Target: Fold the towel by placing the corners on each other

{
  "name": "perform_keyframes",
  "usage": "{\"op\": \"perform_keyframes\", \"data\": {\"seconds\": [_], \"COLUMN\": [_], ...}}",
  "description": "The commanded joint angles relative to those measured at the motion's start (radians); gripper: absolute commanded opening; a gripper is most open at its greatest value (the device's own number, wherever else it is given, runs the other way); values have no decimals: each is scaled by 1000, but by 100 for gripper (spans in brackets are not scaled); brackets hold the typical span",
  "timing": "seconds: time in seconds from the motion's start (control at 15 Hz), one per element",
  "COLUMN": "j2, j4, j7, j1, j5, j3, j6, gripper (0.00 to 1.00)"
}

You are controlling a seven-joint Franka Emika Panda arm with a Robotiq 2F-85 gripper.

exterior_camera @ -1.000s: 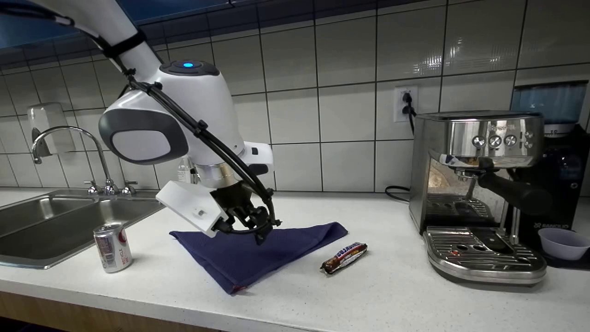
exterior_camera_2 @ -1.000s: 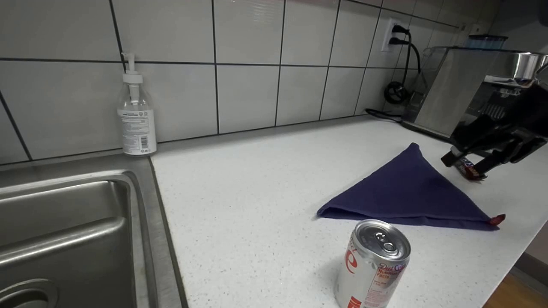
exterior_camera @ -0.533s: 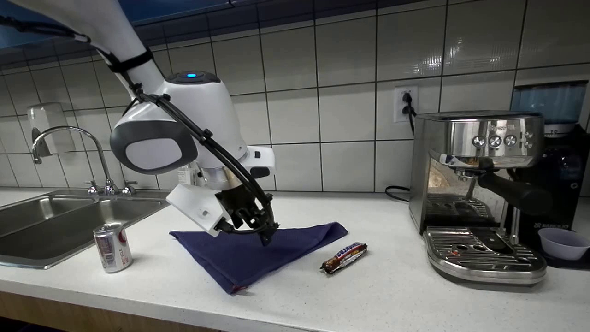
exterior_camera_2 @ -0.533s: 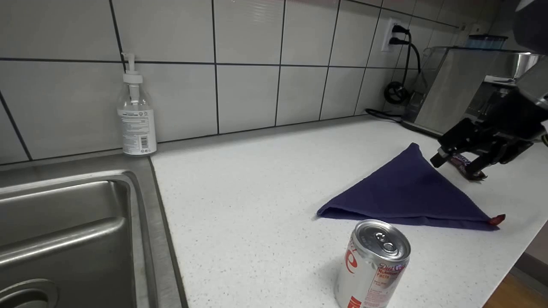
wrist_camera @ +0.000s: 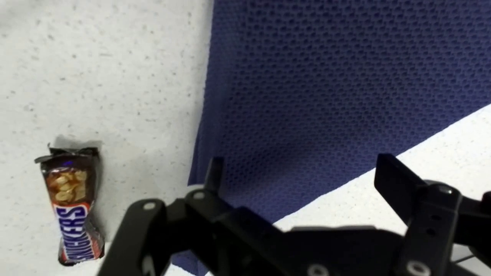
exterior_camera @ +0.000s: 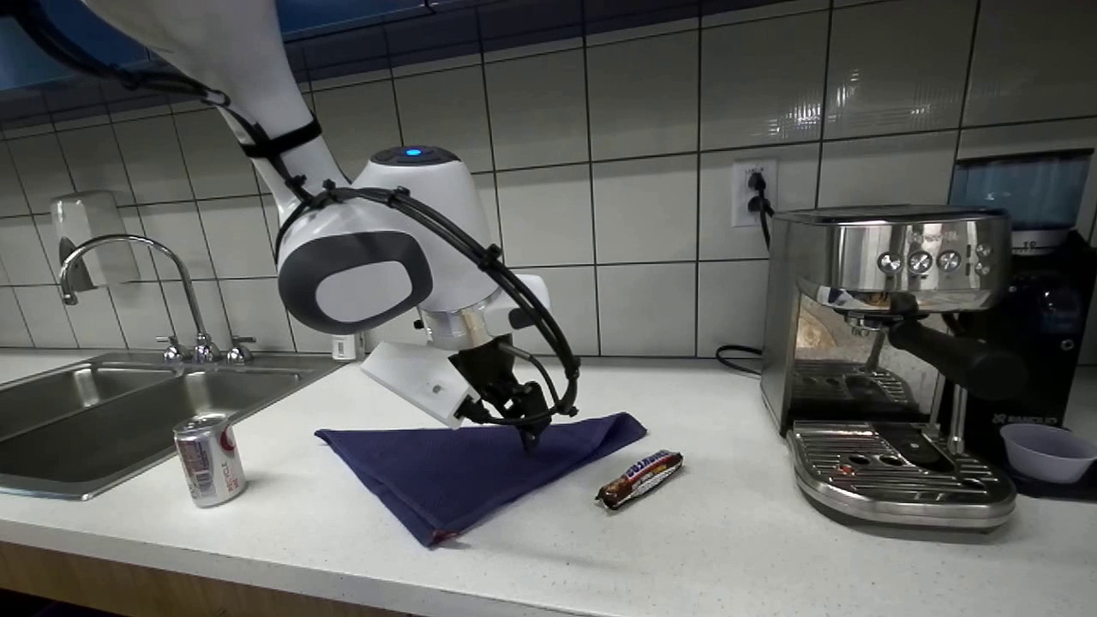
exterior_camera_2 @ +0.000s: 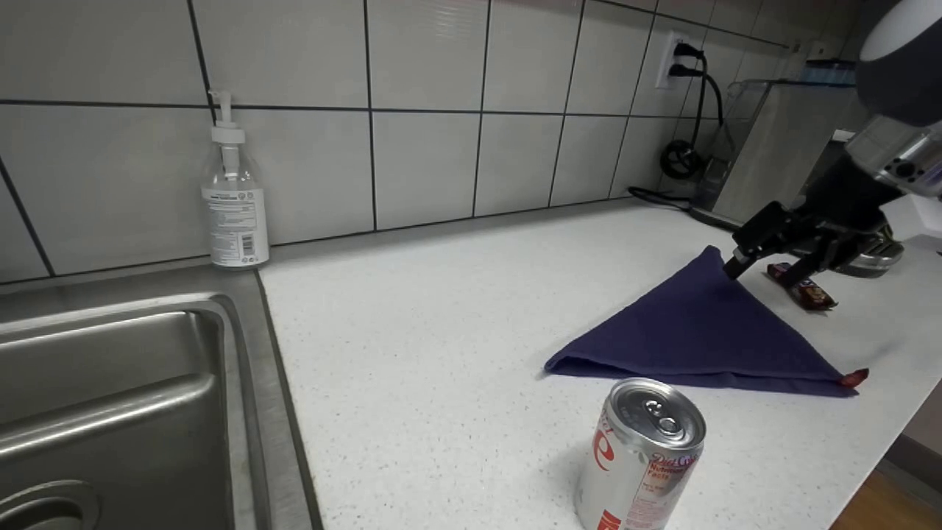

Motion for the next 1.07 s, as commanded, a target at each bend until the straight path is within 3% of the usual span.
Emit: {"op": "perform_keyframes", "data": {"seconds": [0.0, 0.47, 1.0], "j2": [47, 126, 233], "j4": [70, 198, 352], "j7": [88, 207, 276], "j1": [25, 111, 213], "j5": [-134, -308, -362], "j3": [-79, -224, -344], "j6": [-10, -41, -89], "gripper": [100, 100, 100]}}
